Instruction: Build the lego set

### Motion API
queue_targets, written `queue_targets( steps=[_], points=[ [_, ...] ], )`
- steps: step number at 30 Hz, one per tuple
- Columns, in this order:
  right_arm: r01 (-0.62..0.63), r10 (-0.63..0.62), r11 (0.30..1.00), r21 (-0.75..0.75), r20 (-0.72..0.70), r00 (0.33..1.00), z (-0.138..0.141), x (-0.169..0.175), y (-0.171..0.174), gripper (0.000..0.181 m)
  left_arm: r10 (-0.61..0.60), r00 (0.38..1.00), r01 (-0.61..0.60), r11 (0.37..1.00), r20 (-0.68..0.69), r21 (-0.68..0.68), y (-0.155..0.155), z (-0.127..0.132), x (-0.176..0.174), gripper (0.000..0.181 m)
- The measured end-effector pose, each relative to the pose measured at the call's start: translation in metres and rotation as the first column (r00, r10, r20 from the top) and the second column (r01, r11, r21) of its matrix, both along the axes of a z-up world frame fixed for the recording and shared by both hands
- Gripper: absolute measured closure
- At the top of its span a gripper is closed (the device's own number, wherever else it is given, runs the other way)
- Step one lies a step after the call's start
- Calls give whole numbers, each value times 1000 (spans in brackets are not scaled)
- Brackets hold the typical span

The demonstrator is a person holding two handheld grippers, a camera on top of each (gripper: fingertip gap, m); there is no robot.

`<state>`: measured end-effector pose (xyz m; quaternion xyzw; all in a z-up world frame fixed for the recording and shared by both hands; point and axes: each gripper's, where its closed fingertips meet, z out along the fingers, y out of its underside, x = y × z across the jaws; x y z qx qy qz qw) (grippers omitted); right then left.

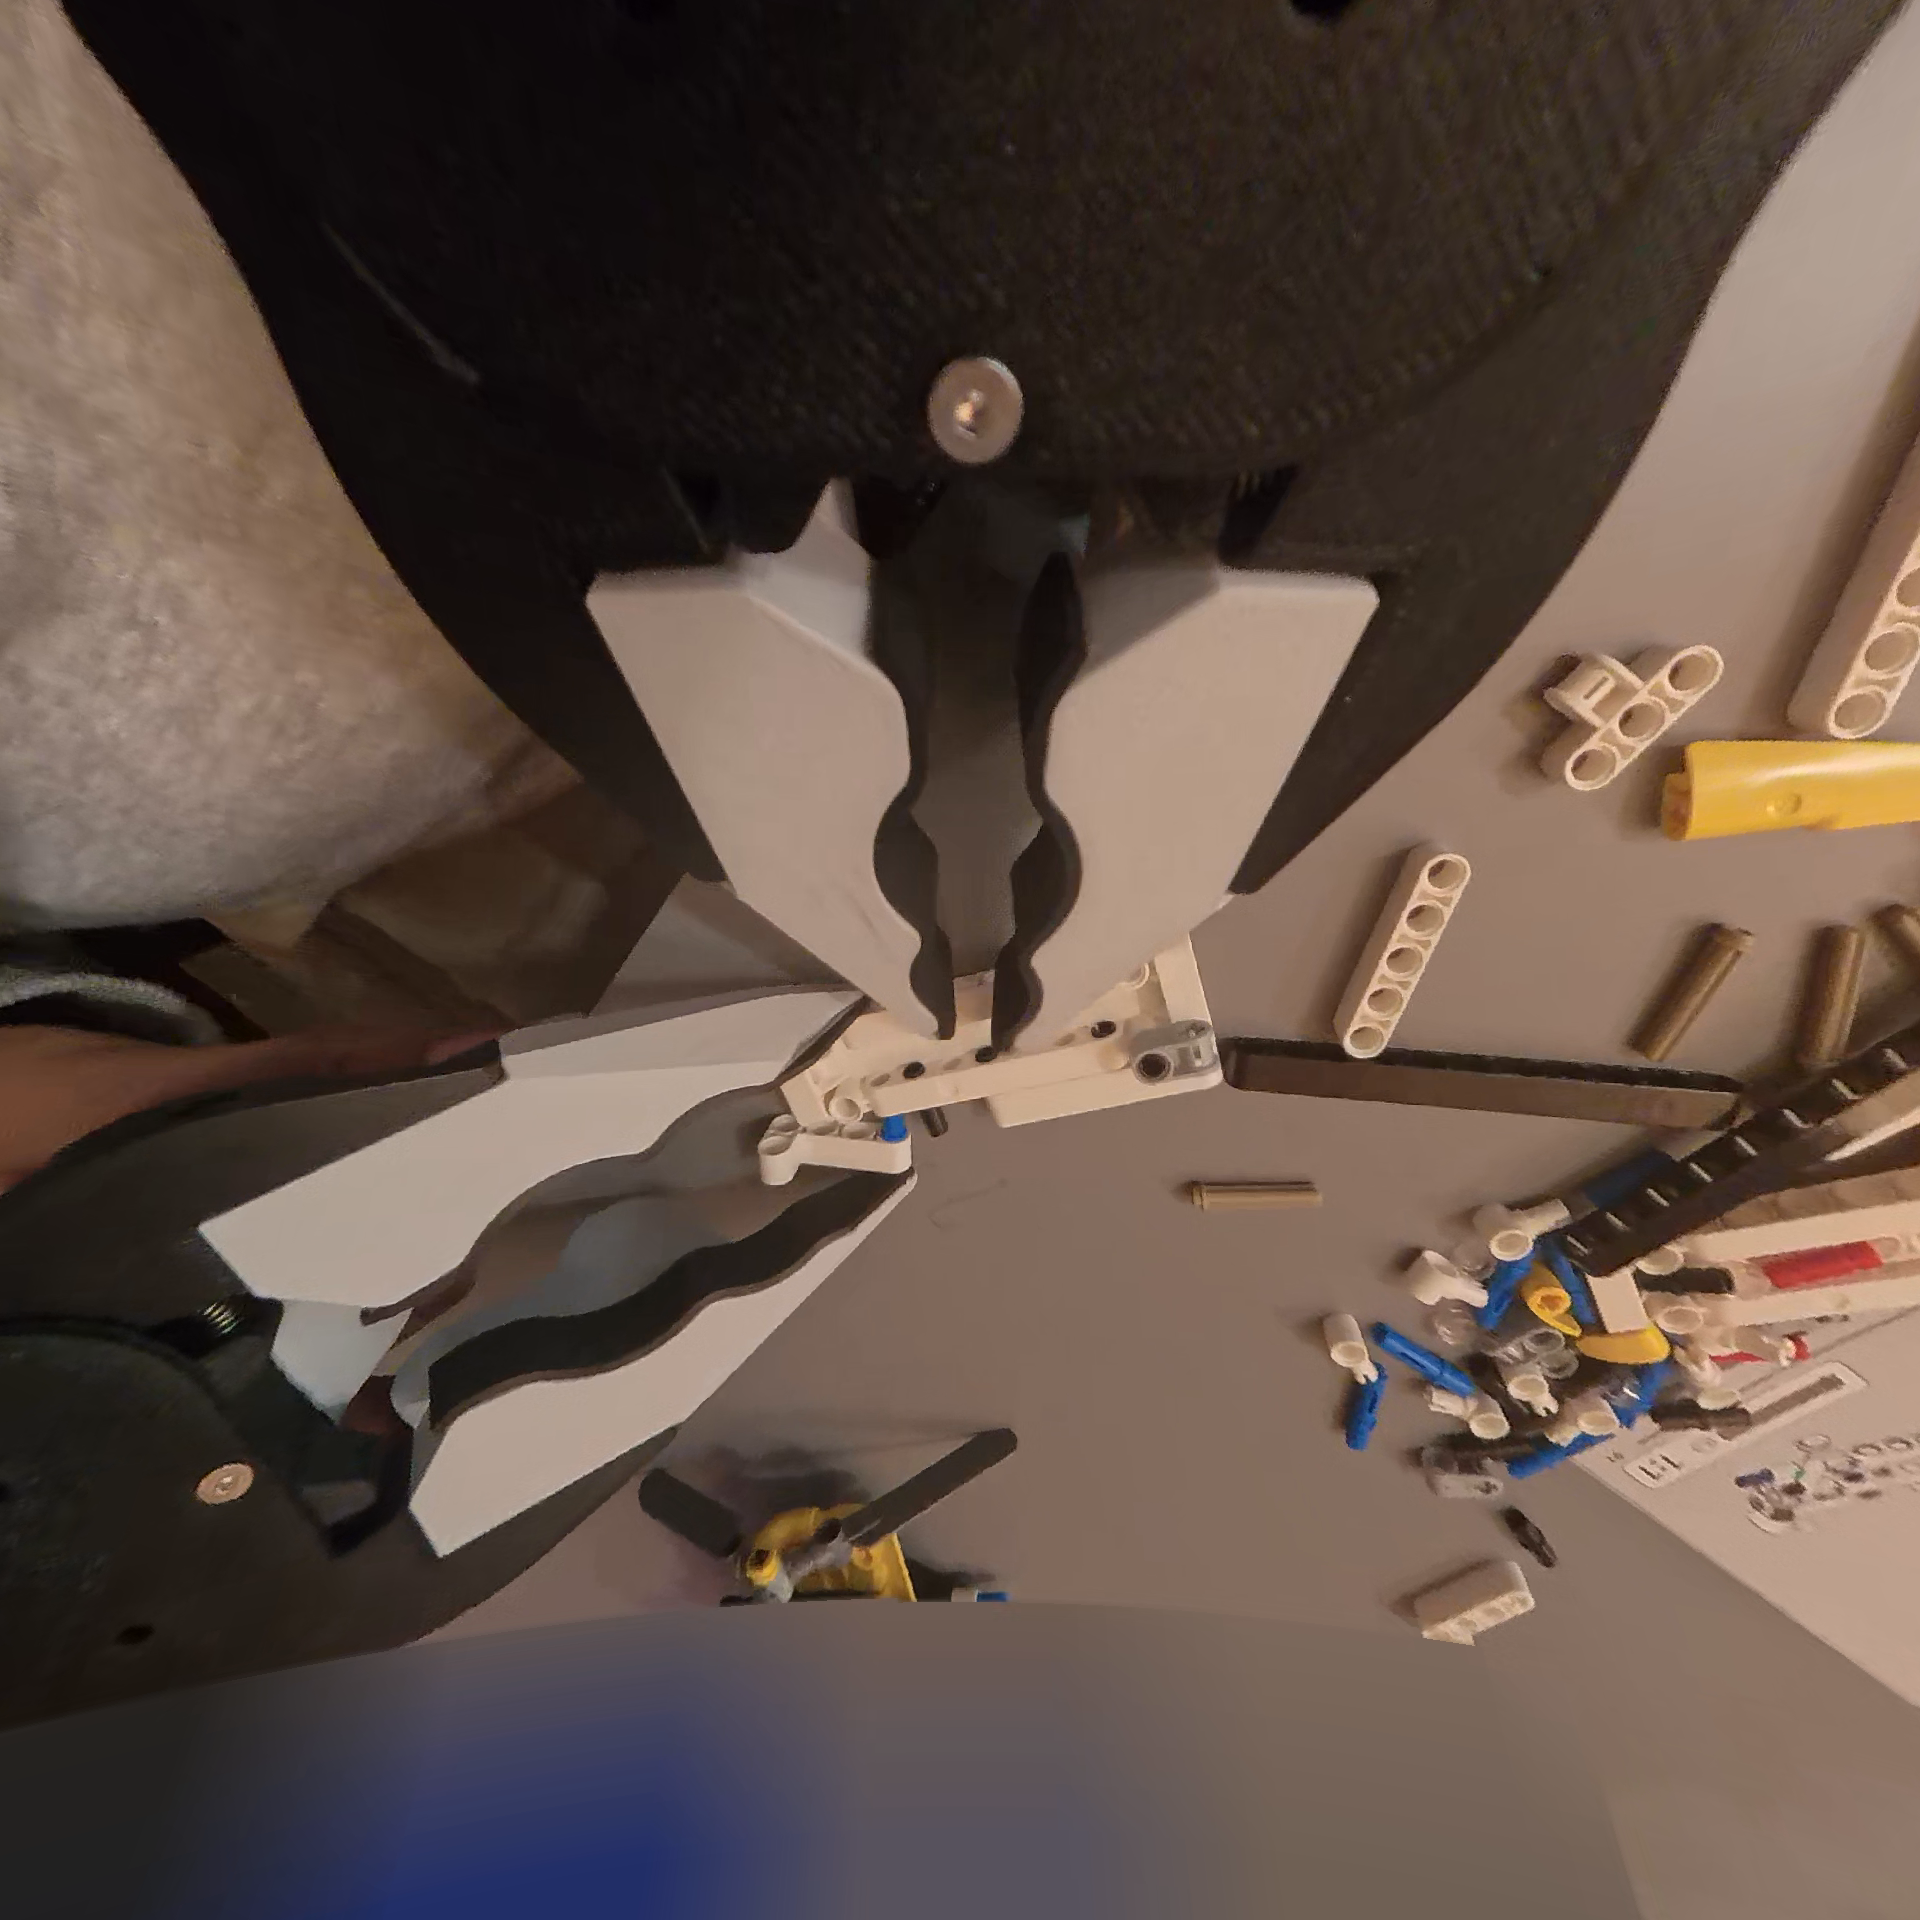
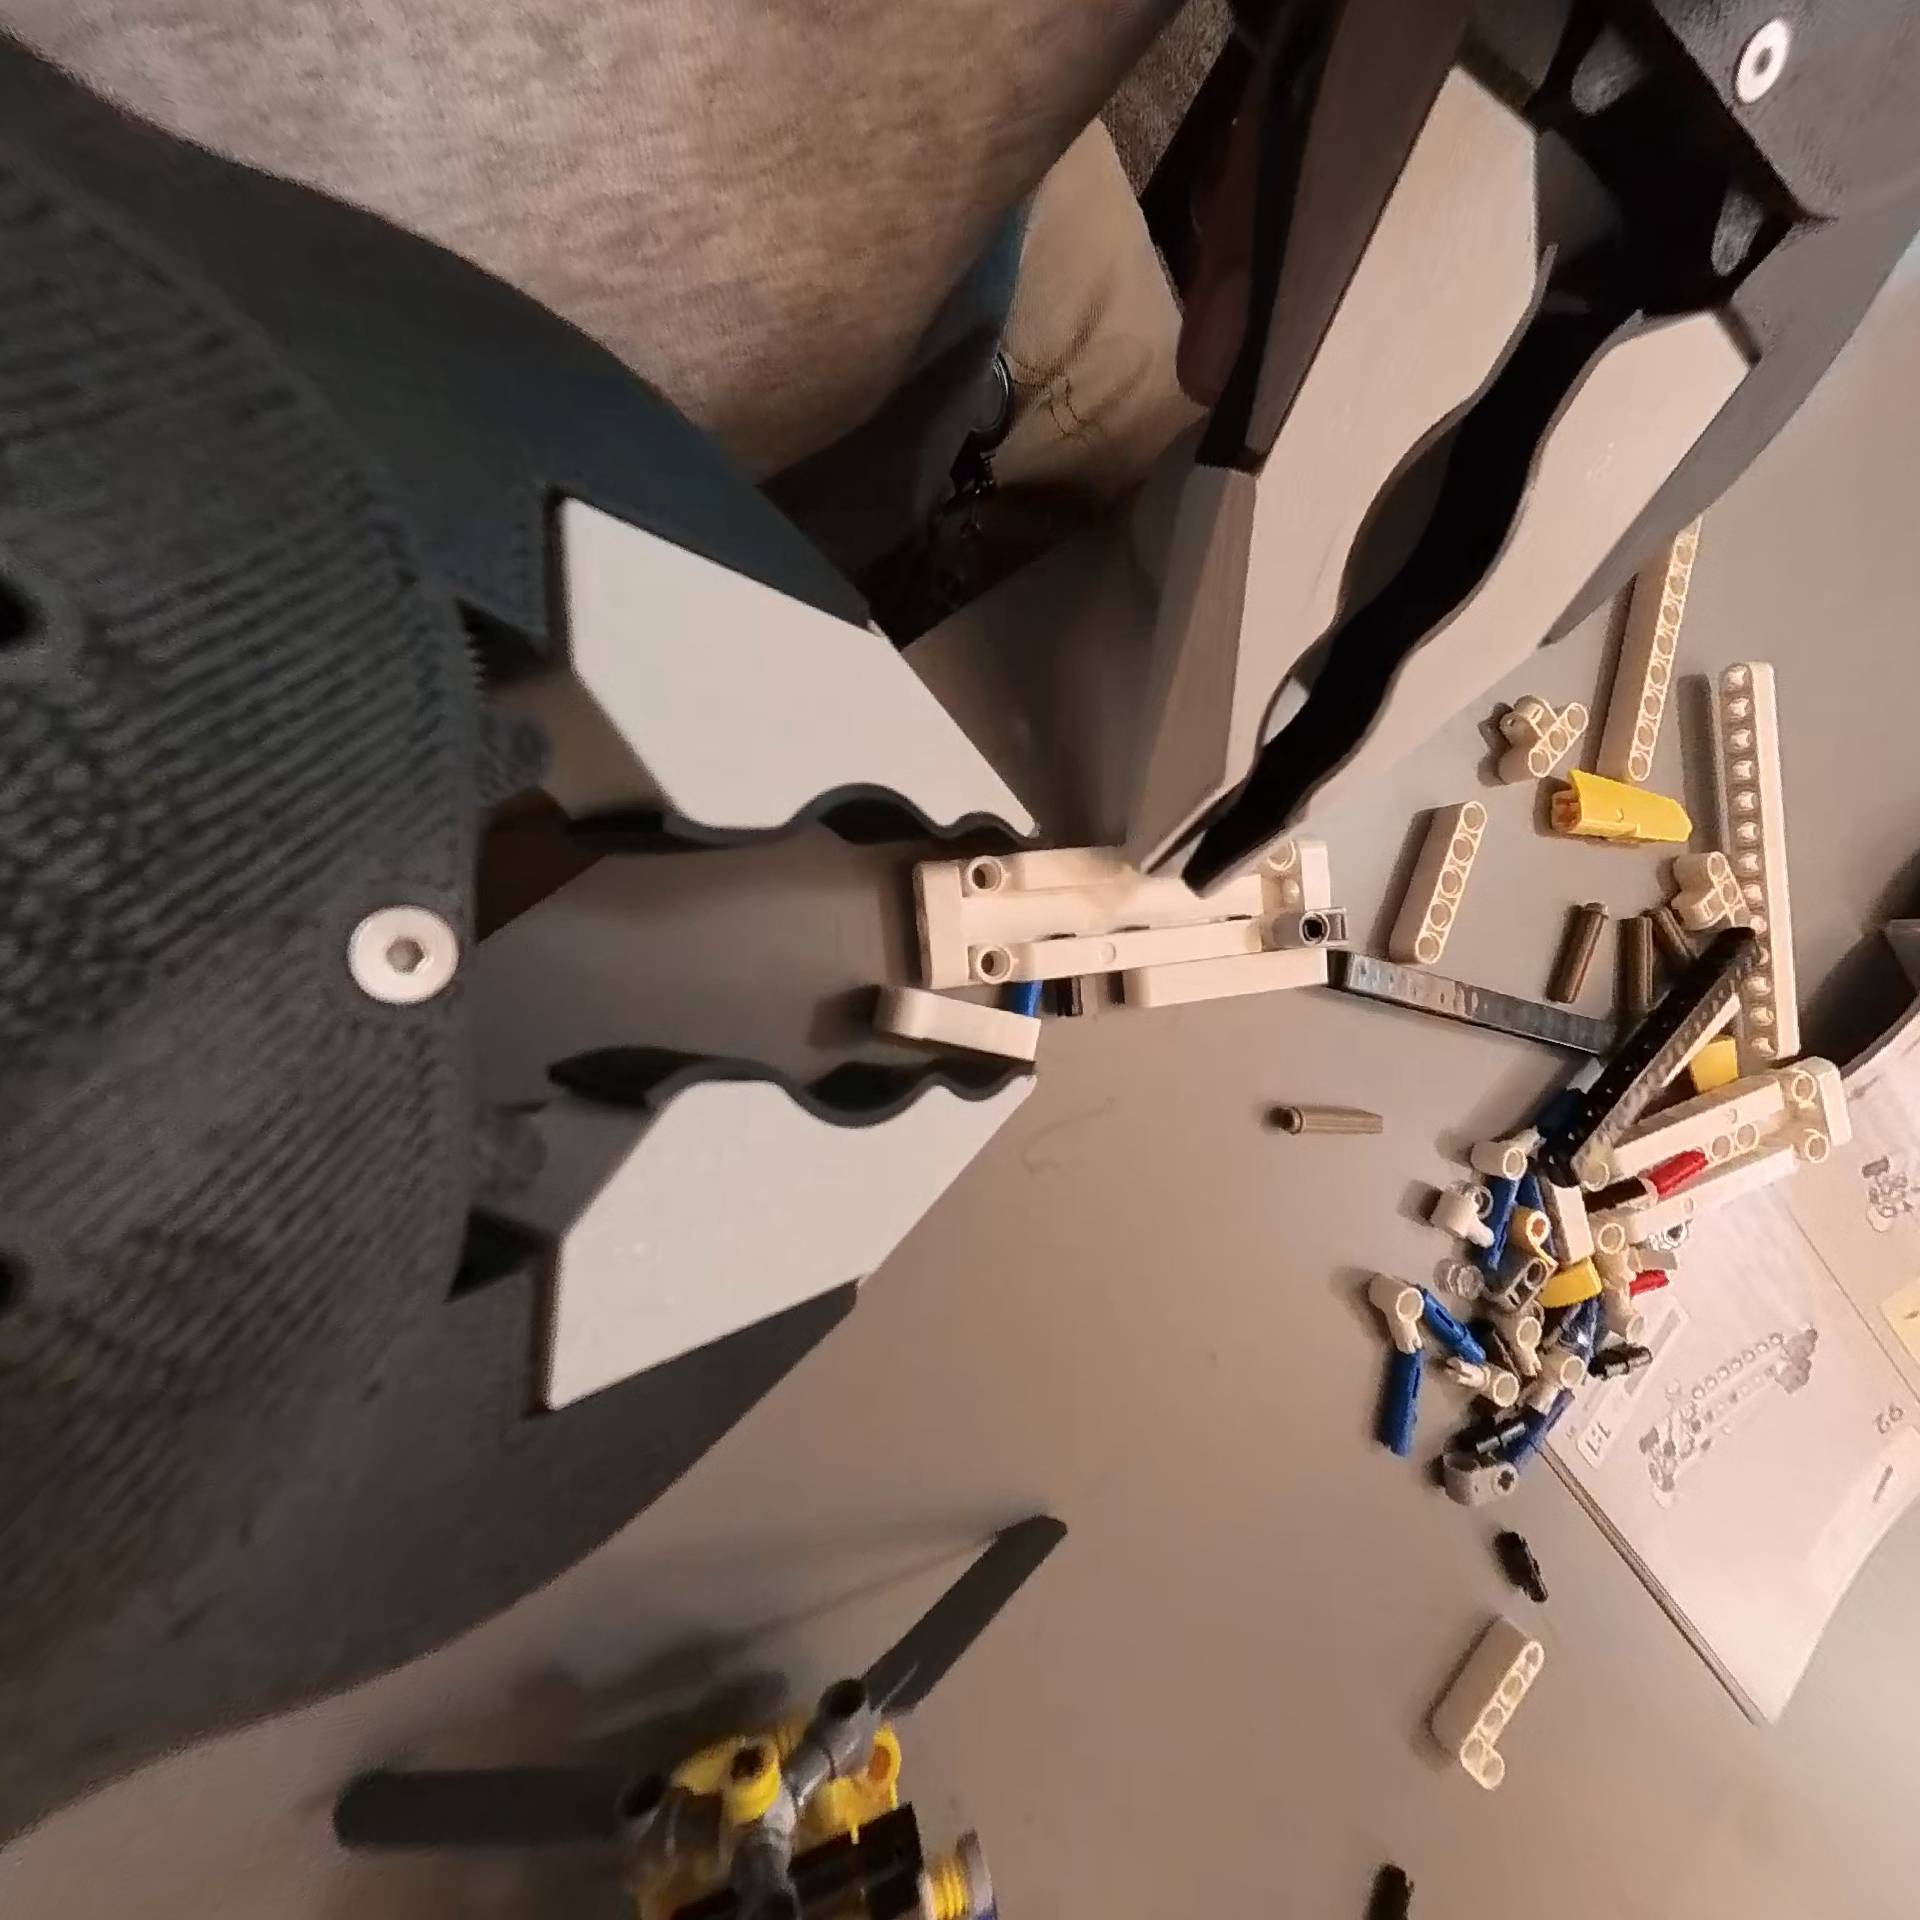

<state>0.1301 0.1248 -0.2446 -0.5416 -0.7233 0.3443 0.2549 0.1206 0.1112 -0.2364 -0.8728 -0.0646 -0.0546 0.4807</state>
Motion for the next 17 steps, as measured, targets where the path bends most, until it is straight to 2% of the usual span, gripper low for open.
queue_targets(
  steps=[9, 17],
  points=[
    [-117, 116, 993, 24, 39, 993, -1, -2, -5, 144, 24, 999, -25, 999, -20, -24, 3, -3, -3, 181],
    [-125, 123, 992, 25, 57, 991, -1, -5, -7, 142, 32, 999, -31, 999, 16, -33, 4, -3, -4, 181]
  ],
)
